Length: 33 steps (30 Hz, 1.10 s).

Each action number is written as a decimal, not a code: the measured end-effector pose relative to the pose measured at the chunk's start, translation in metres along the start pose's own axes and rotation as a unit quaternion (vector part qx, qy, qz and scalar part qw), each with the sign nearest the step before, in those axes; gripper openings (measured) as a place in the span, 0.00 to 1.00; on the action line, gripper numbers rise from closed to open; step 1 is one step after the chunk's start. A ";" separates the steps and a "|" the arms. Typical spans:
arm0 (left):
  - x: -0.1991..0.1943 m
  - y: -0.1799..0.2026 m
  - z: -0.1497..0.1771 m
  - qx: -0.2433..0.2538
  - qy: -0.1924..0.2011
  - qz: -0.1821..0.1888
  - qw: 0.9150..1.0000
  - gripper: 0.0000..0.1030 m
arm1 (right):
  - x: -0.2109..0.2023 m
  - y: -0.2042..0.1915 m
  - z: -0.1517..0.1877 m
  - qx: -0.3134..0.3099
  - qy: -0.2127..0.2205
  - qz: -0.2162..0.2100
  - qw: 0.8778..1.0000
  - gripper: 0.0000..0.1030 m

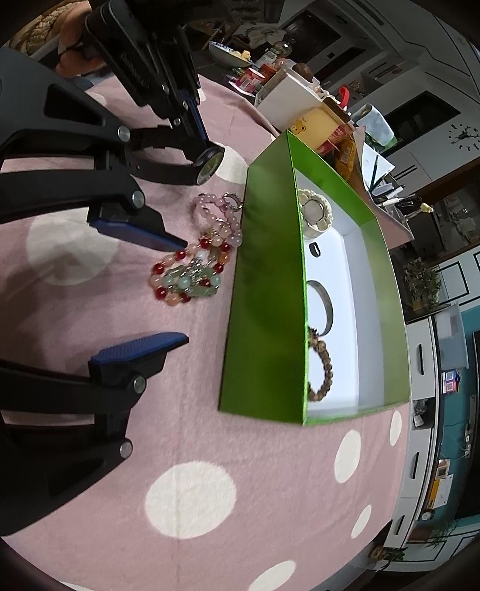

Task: Organize jewelry
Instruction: 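Grasp the green jade charm bracelet with the right tool while the left tool holds the watch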

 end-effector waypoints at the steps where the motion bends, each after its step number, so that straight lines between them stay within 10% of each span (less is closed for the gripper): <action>1: 0.000 -0.002 -0.001 -0.002 0.000 0.000 1.000 0.04 | 0.003 -0.001 -0.001 -0.001 0.000 0.001 1.000 0.43; 17: -0.001 -0.012 -0.002 -0.013 -0.003 -0.008 1.000 0.04 | 0.018 -0.006 -0.012 -0.039 0.013 0.021 0.999 0.03; 33: -0.012 -0.011 -0.009 -0.015 0.009 -0.011 1.000 0.04 | -0.048 -0.019 -0.041 -0.007 0.106 -0.042 0.993 0.00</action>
Point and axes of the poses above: each gripper's, at about its wrist camera, not at the fingertips, and x roughly the way its jaws point, y to its right, z to its underside, the point moved 10 cm from there along x, roughly the way its jaws point, and after that the axes turned 6 degrees about -z, right-handed, at the moved point
